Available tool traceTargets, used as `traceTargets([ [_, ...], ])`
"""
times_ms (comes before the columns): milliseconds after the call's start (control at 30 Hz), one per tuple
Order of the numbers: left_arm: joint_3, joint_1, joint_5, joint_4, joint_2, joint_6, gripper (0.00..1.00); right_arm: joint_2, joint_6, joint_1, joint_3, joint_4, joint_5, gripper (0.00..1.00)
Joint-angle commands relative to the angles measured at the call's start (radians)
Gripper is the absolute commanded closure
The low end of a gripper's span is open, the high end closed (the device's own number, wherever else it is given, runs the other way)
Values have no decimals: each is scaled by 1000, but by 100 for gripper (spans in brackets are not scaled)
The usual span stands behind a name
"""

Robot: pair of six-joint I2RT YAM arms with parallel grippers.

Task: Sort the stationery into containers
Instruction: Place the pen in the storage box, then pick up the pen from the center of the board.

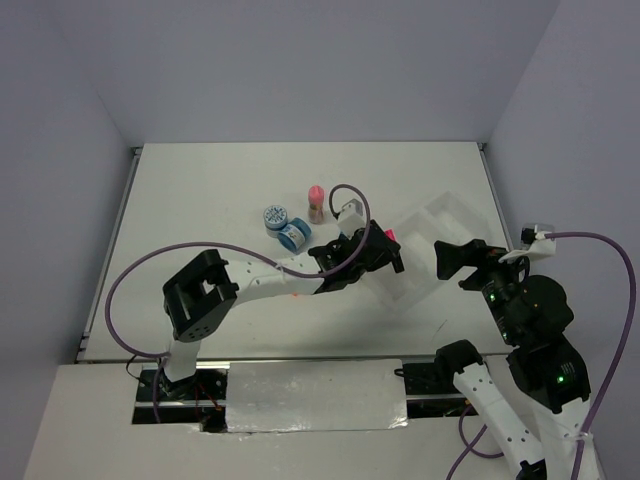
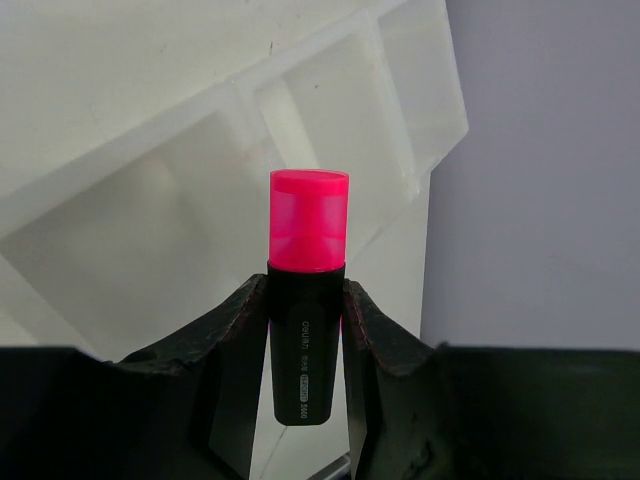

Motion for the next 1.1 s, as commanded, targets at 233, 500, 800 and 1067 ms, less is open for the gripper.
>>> traceTargets([
  [233, 10, -27, -39, -21, 36, -70, 63, 13, -8, 2, -12, 20, -23, 0],
  [500, 18, -27, -62, -32, 16, -36, 17, 17, -13, 0, -7, 22, -34, 0],
  [800, 69, -19, -237, -326, -211, 96, 1, 75, -56, 0, -39, 95, -194, 0],
  [1067, -204, 408, -68, -655, -622, 307, 1, 388, 21, 124, -140, 402, -367, 0],
])
